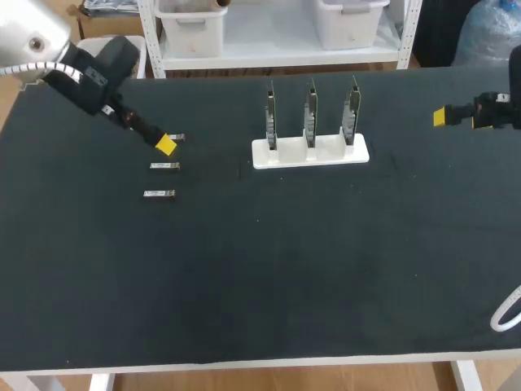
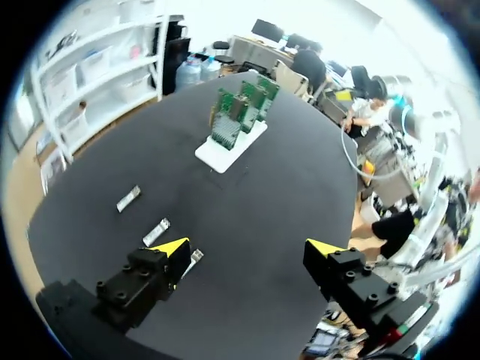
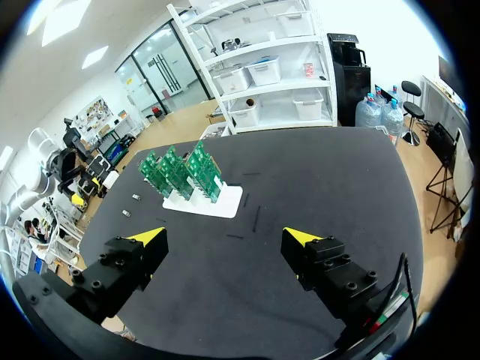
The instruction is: Pick up the optical module with the left hand, and insert it into the network port with the right hand.
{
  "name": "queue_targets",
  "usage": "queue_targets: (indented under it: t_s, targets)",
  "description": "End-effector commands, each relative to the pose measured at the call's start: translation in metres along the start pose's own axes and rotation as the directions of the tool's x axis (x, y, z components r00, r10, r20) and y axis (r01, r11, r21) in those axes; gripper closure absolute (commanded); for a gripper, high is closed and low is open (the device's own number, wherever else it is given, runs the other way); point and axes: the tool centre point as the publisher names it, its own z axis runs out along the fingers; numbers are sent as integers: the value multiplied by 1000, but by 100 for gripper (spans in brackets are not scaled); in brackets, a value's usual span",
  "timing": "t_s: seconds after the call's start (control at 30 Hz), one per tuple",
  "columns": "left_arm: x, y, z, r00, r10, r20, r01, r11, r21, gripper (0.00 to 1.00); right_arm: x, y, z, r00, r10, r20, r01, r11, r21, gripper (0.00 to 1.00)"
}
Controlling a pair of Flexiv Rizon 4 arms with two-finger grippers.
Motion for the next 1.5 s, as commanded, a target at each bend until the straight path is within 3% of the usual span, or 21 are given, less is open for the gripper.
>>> queue_targets:
  t_s: [0.03, 1.4, 1.47, 1.5]
  targets:
    - [-3, 5, 2, 999, -34, -18, 35, 999, 10, 0, 0, 0, 0, 1000, 0, 0, 0, 1000, 0, 0]
    - [-6, 3, -4, 1000, -25, -10, 25, 1000, 8, 0, 0, 0, 0, 1000, 0, 0, 0, 1000, 0, 0]
    - [-11, 1, -16, 998, -19, -62, 17, 999, -47, 0, 0, 0, 0, 1000, 0, 0, 0, 1000, 0, 0]
    - [-14, -1, -22, 998, -14, -60, 7, 994, -114, 0, 0, 0, 0, 1000, 0, 0, 0, 1000, 0, 0]
